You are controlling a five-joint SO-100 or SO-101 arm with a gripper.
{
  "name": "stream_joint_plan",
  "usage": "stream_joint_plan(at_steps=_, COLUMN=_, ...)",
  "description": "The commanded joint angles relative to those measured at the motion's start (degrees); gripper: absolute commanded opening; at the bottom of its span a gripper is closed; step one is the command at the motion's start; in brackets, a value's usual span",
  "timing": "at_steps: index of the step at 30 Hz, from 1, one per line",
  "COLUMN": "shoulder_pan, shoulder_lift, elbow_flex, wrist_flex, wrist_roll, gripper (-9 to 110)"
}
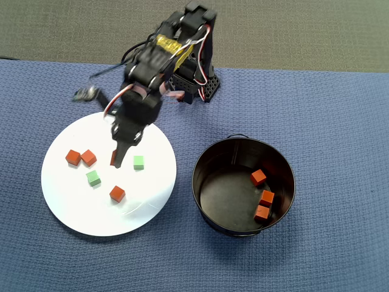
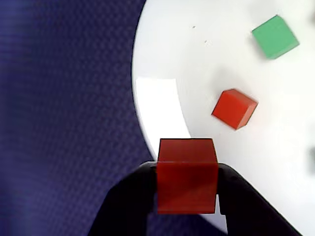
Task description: Pick up the red cubes from the white plate and place them in the black recipient
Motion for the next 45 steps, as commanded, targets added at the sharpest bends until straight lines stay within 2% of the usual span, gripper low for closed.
stream_joint_plan(at_steps=1, shoulder_pan=-11.95, shoulder_lift=10.28, elbow_flex=1.05, wrist_flex=4.66, wrist_roll=4.04, gripper=0)
stream_joint_plan(at_steps=7, shoulder_pan=-33.93, shoulder_lift=13.71, elbow_flex=6.94, wrist_flex=6.42, wrist_roll=11.95, gripper=1)
stream_joint_plan(at_steps=8, shoulder_pan=-37.35, shoulder_lift=13.97, elbow_flex=8.09, wrist_flex=6.42, wrist_roll=11.25, gripper=8)
stream_joint_plan(at_steps=10, shoulder_pan=-43.33, shoulder_lift=14.06, elbow_flex=10.55, wrist_flex=6.94, wrist_roll=6.77, gripper=36)
stream_joint_plan(at_steps=11, shoulder_pan=-44.38, shoulder_lift=13.97, elbow_flex=11.25, wrist_flex=7.12, wrist_roll=5.71, gripper=41)
stream_joint_plan(at_steps=13, shoulder_pan=-40.78, shoulder_lift=13.36, elbow_flex=10.11, wrist_flex=7.12, wrist_roll=6.86, gripper=43)
stream_joint_plan(at_steps=17, shoulder_pan=-23.12, shoulder_lift=7.91, elbow_flex=3.25, wrist_flex=6.33, wrist_roll=8.70, gripper=41)
stream_joint_plan(at_steps=20, shoulder_pan=-11.69, shoulder_lift=3.96, elbow_flex=0.97, wrist_flex=7.03, wrist_roll=2.11, gripper=39)
stream_joint_plan(at_steps=25, shoulder_pan=1.76, shoulder_lift=-5.36, elbow_flex=-0.26, wrist_flex=-1.05, wrist_roll=-6.94, gripper=36)
stream_joint_plan(at_steps=30, shoulder_pan=6.06, shoulder_lift=-18.11, elbow_flex=-8.44, wrist_flex=-0.97, wrist_roll=0.62, gripper=34)
stream_joint_plan(at_steps=36, shoulder_pan=8.44, shoulder_lift=-28.83, elbow_flex=-17.40, wrist_flex=-0.09, wrist_roll=17.93, gripper=33)
stream_joint_plan(at_steps=41, shoulder_pan=7.21, shoulder_lift=-36.04, elbow_flex=-25.93, wrist_flex=4.66, wrist_roll=30.94, gripper=28)
stream_joint_plan(at_steps=45, shoulder_pan=4.22, shoulder_lift=-40.43, elbow_flex=-29.09, wrist_flex=8.09, wrist_roll=34.37, gripper=28)
